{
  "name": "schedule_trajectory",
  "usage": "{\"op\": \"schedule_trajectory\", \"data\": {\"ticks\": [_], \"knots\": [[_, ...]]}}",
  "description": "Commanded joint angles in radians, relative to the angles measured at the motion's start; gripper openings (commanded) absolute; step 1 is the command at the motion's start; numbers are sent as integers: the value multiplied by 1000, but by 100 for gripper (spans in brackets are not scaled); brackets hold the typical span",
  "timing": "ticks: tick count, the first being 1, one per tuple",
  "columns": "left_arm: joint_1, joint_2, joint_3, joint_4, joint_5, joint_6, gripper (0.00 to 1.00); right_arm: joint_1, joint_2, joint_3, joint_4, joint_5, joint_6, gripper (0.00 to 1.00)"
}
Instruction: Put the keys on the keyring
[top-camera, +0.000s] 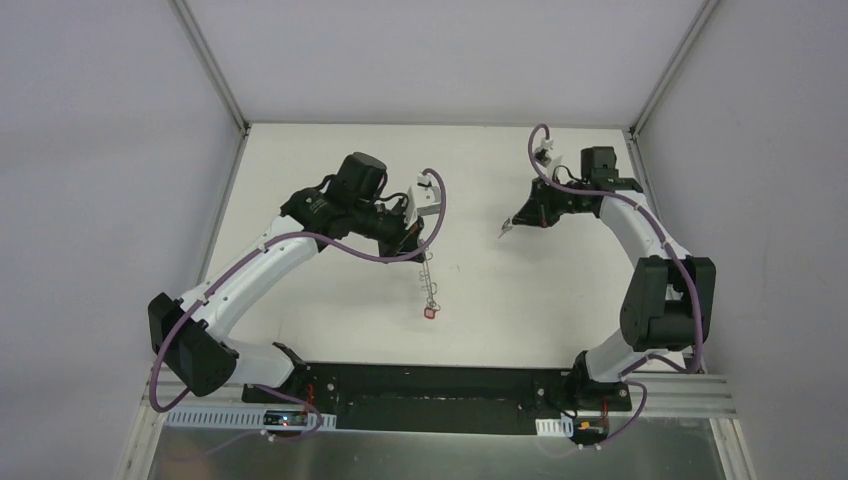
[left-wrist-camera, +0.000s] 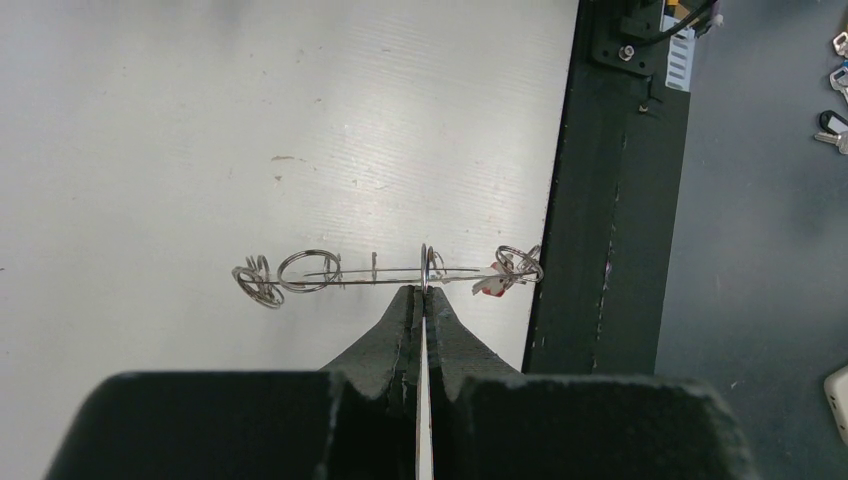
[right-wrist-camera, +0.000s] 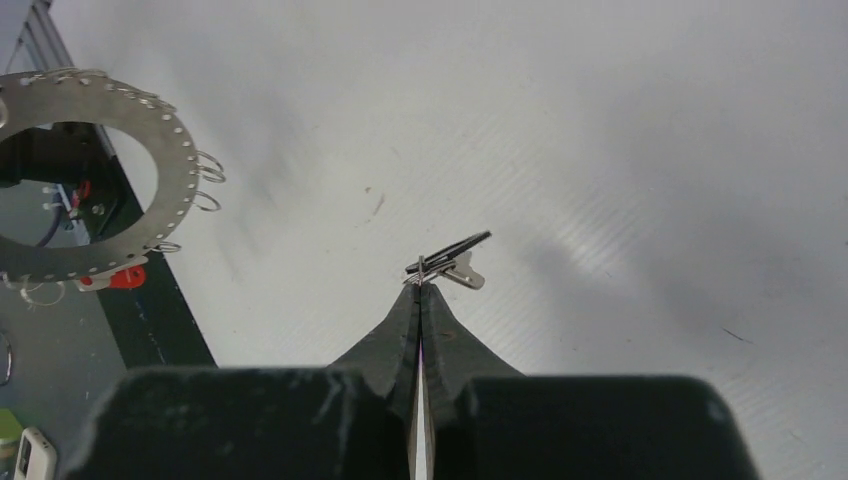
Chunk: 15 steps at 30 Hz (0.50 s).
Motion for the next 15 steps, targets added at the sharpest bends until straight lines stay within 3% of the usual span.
{"op": "schedule_trajectory", "data": {"ticks": [1,6,11,15], "knots": [[17,-15,58,-4,19,6,0,26,-103,-9,77,-198,8,0],[30,-18,114,-56,-12,22,0,100,-150,22,138,-249,94,0],[32,-1,265,-191,-92,63,0,195,-184,30,192,-245,141,0],[36,-22,266,-187,-122,48,0,251,-211,13,240,-244,178,0]]}}
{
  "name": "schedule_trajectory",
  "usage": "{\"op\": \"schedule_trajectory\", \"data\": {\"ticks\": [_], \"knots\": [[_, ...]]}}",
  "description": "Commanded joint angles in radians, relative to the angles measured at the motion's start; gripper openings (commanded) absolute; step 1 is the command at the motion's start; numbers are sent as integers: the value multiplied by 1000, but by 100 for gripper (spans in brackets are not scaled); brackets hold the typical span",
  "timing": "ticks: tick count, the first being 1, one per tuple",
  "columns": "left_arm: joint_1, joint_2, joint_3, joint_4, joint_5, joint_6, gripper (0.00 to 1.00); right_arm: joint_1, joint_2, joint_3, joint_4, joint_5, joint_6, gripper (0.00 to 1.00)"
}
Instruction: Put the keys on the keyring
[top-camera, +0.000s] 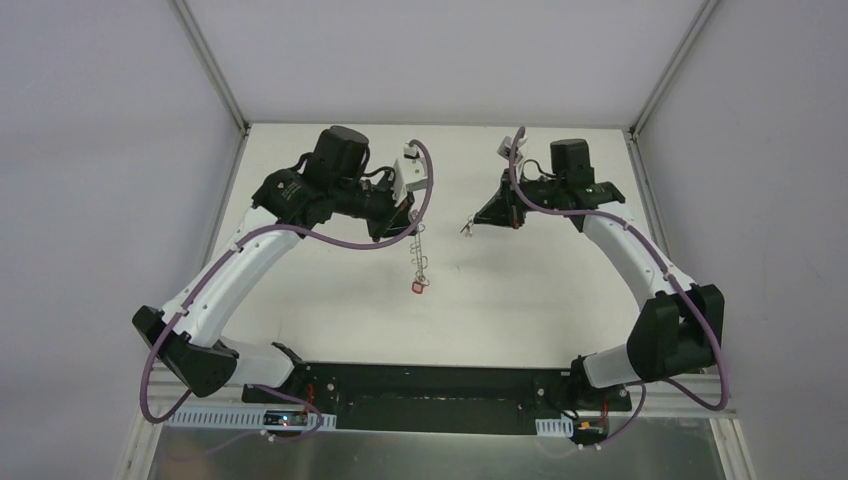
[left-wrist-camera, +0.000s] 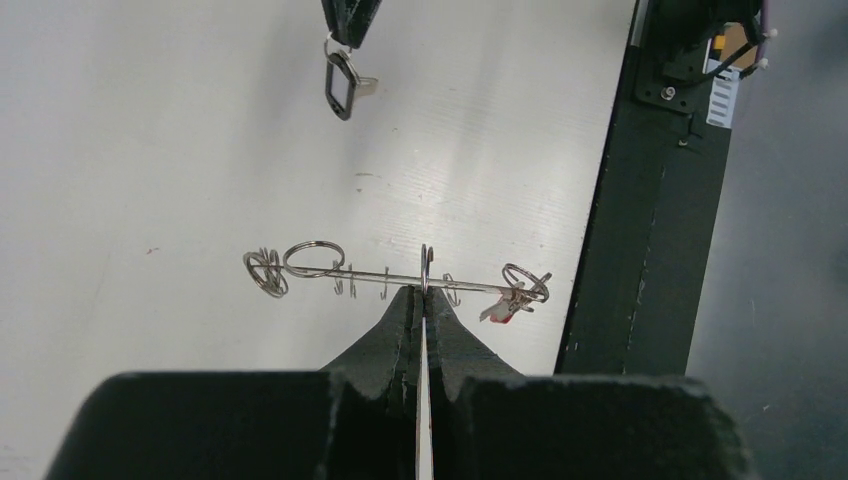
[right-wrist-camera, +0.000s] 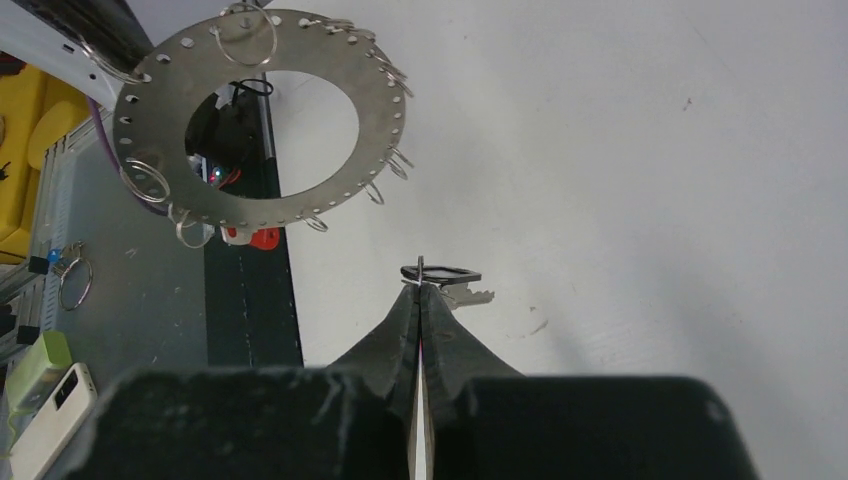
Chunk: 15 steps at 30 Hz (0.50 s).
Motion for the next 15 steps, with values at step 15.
{"op": "schedule_trajectory", "data": {"ticks": [15], "knots": [[34,-88,81,-39,-45,98,0,164,-137,-4,91,-69,113,0]]}}
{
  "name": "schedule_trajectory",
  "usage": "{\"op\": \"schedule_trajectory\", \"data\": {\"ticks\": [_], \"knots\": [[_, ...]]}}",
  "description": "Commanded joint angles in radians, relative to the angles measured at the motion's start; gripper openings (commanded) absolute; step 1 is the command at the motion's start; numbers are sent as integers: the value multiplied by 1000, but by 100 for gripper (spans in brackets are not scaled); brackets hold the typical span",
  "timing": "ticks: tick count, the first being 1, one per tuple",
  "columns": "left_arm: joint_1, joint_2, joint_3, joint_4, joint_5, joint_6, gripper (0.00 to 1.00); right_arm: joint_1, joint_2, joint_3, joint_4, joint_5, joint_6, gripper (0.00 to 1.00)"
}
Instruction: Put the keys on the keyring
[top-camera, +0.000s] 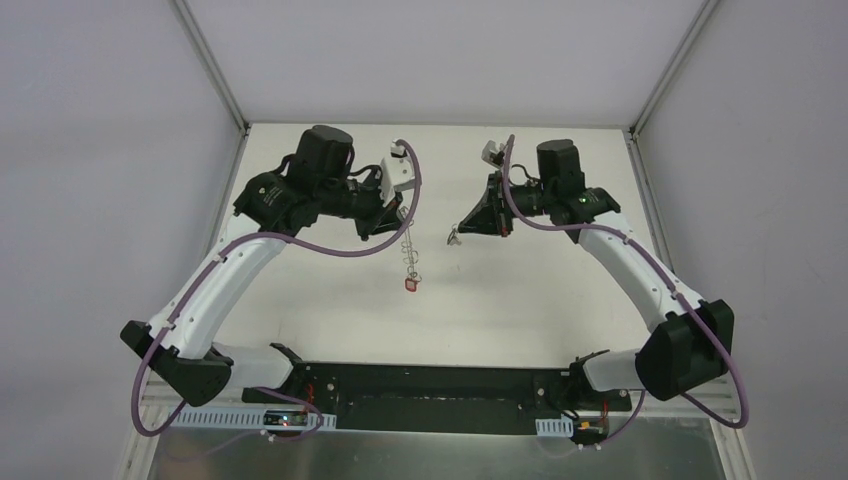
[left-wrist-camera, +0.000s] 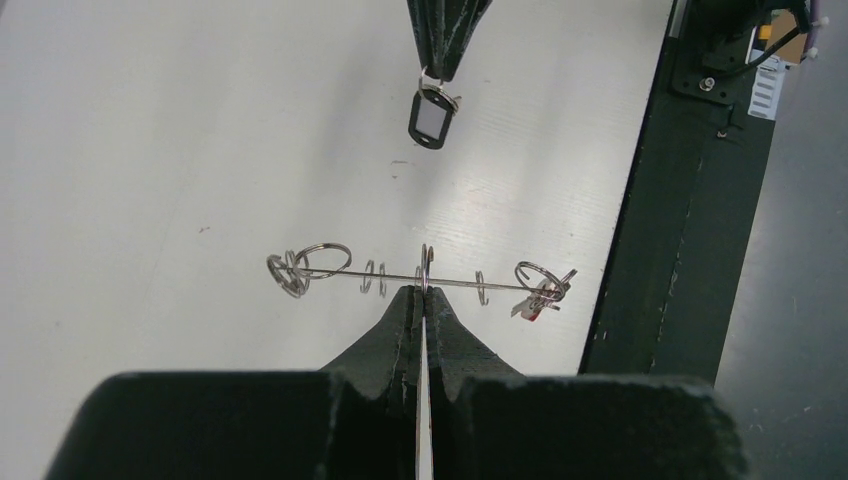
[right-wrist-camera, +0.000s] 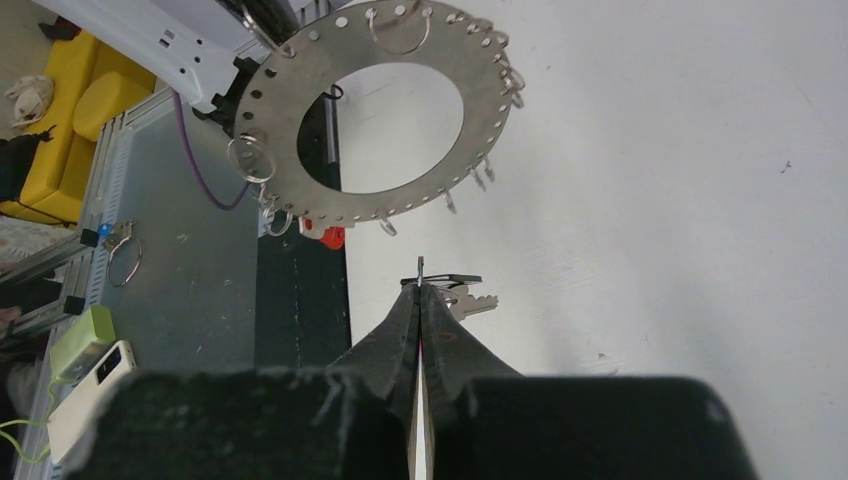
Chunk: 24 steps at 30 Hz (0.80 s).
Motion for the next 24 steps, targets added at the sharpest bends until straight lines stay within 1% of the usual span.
{"op": "schedule_trajectory", "data": {"ticks": [1,6,11,15,18,24], "knots": [[7,-26,71,-14,10,63,0,20,-69,-12,43,-77,18,0],[-5,-23,54,-5,17,44,0,50,-71,3,38,-136,36,0],[-22,-20,16,14,31,21,0,99,-28,40,21,-166,41,0],[-58,-23,-13,-1,10,53,0,136,-1,80,-16,-165,26,0],[-79,-23,-30,-6,-2,69,0,145,11,90,-25,-174,29,0],[-117,-10,-54,17,-37,56,0,148,26,70,15,-195,57,0]]}}
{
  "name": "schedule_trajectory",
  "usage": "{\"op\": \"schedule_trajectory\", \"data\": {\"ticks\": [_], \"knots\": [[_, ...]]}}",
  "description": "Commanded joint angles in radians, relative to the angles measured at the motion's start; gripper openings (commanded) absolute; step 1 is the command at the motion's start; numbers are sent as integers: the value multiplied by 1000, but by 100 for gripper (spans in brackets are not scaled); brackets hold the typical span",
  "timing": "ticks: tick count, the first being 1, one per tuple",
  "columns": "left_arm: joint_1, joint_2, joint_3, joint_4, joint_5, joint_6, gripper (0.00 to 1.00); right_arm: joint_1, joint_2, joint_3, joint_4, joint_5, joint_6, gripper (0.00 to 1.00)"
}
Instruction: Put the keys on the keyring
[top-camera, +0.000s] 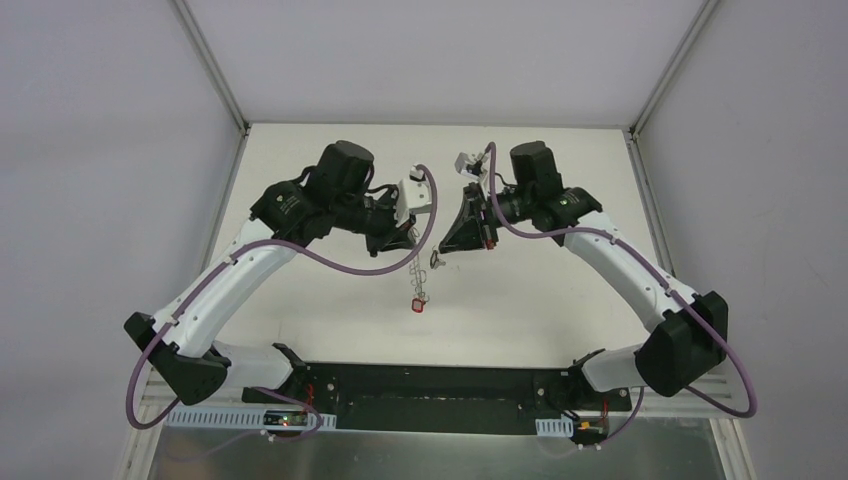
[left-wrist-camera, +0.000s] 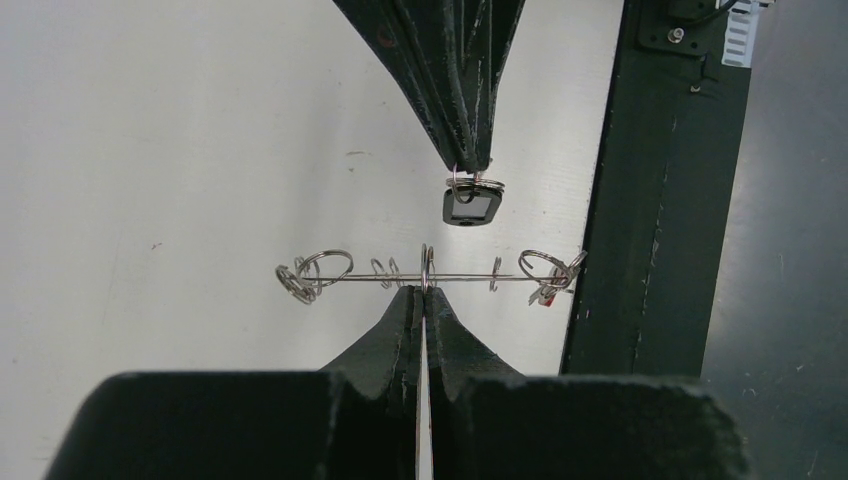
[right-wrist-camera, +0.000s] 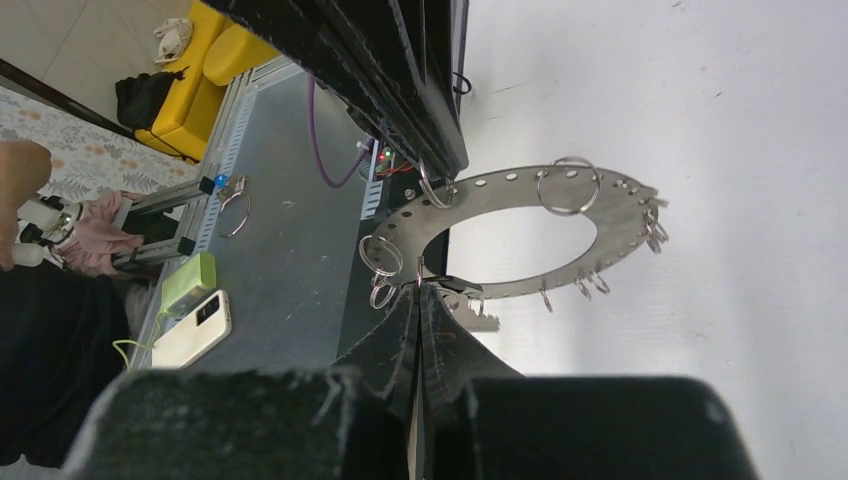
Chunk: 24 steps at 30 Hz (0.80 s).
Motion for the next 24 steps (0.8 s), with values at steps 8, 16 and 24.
{"op": "schedule_trajectory", "data": {"ticks": [8,16,24], "knots": [[-51,7,-38,70,-104,1,0,4,34,2,94,-69,75,0],[-63,0,-70,114,-122,-37,0,4,56,-37,203,-71,171,0],[-63,-4,-75,130,-69,-67,0,4,65,-65,274,-60,224,0]]}}
